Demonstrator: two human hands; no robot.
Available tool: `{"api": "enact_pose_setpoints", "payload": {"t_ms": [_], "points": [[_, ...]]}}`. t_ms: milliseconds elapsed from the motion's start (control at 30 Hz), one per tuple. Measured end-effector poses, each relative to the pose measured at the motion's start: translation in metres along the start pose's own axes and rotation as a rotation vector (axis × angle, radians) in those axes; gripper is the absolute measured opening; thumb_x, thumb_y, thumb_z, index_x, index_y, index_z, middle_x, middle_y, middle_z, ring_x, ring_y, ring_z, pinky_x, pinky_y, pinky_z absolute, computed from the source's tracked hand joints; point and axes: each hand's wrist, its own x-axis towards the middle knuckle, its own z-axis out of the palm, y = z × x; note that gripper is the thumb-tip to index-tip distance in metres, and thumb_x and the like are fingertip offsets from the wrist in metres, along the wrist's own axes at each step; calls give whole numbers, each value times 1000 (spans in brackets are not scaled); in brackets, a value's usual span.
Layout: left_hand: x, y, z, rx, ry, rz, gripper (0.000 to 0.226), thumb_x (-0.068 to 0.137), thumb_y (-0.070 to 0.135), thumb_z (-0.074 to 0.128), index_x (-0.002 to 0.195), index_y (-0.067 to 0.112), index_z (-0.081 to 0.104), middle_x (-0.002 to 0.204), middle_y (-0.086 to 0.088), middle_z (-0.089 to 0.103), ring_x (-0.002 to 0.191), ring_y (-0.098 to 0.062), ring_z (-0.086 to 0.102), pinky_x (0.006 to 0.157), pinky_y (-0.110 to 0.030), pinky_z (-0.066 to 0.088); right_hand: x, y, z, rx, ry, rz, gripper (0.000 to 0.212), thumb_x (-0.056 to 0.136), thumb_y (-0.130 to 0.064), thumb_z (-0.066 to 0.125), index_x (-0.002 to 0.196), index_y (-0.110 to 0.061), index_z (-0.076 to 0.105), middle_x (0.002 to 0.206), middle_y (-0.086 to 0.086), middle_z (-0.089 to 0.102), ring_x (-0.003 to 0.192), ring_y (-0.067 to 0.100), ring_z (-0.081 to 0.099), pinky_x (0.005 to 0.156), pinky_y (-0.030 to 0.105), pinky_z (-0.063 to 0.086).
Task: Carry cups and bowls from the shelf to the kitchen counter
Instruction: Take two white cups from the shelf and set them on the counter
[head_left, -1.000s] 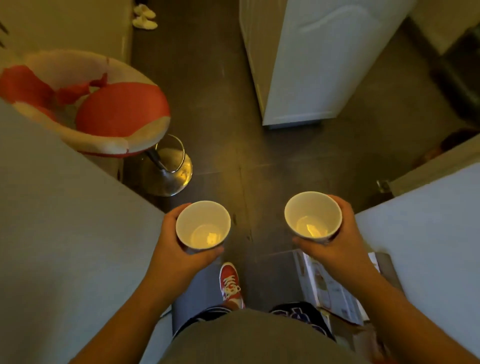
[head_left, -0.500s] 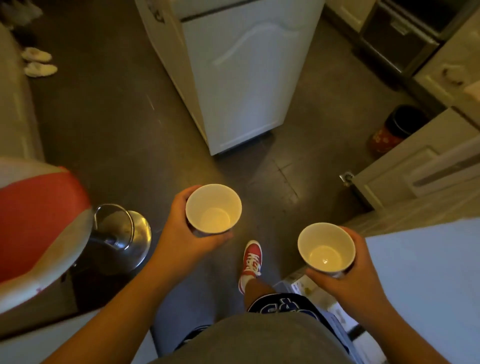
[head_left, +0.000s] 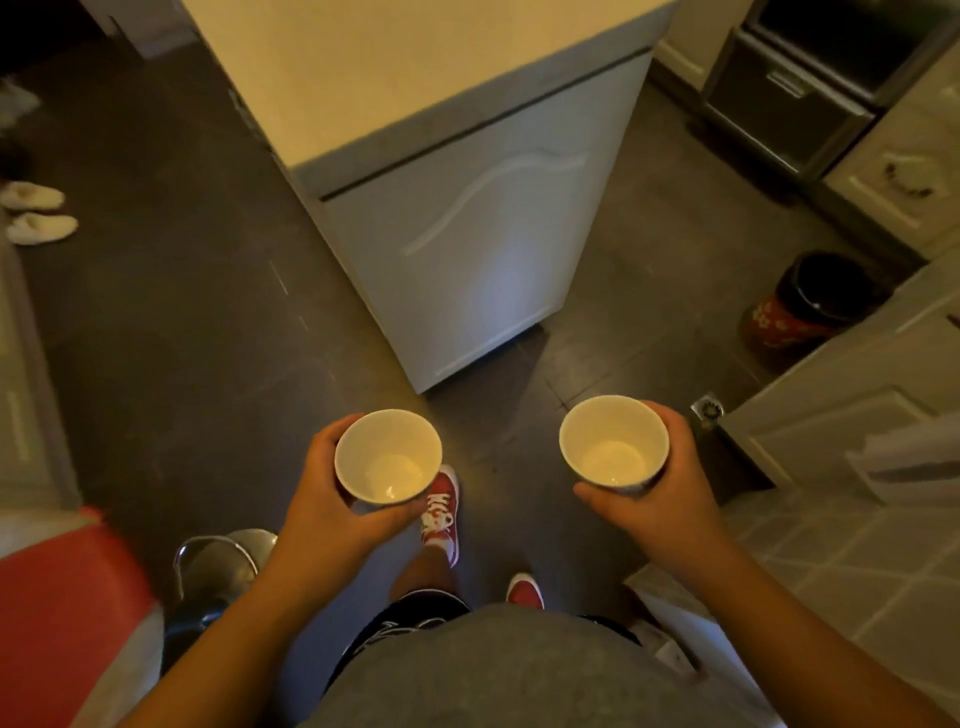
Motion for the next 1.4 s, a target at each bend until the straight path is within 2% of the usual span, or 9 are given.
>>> {"api": "enact_pose_setpoints", "payload": {"t_ms": [167,300,367,600,733,900,1000,1167,1400], "points": [[109,16,-9,2,-131,44,81,54,32,85,119,49,41,119,32,48,107,12,53,81,-14,46,78,-18,23,17,105,14,84,46,-51,81,117,-56,37,108,-57,42,106,-28,45,75,-8,38],[185,43,5,35,-295,105,86,53,32,87,122,48,39,122,29,48,107,18,50,72,-8,50,111,-21,17,4,254,86,89,47,-38,89,114,-65,37,108,-54,45,105,-26,47,76,6,42],[214,61,22,33,-396,137,89,55,26,89,124,47,38,122,29,49,109,17,50,71,-3,50,116,-22,8,16,323,135,87,44,-49,85,114,-68,36,109,-53,46,106,-24,48,81,11,41],[283,124,137,34,-704,255,88,49,40,87,124,48,41,115,39,51,112,7,53,77,-6,50,114,4,-50,75,568,312,93,39,-70,79,122,-57,37,114,-43,50,109,-15,51,84,20,47],[309,161,227,39,-806,298,84,47,46,88,117,62,42,113,42,51,111,9,52,76,-6,51,122,37,-97,126,681,361,86,43,-54,83,118,-54,41,109,-50,50,105,-22,51,82,18,44],[336,205,332,34,-845,301,85,48,36,89,118,53,44,113,41,54,111,8,55,79,-9,51,151,80,-175,113,706,377,90,48,-33,89,111,-72,37,107,-53,48,101,-28,48,76,12,41],[348,226,369,50,-807,297,84,50,30,87,120,44,44,114,37,56,108,11,56,78,-5,48,182,95,-218,103,678,355,98,52,-16,94,111,-70,38,110,-47,52,103,-25,50,75,10,41],[378,245,393,95,-713,272,88,55,13,89,127,31,42,121,16,54,105,15,55,76,0,45,259,105,-277,113,598,322,93,52,-19,94,119,-52,38,116,-32,48,105,-25,46,77,8,40],[450,256,412,165,-519,207,86,61,14,89,123,43,38,119,26,48,100,25,48,70,2,44,400,105,-335,96,430,235,97,54,-32,91,130,-48,33,119,-39,43,109,-23,44,85,11,40]]}}
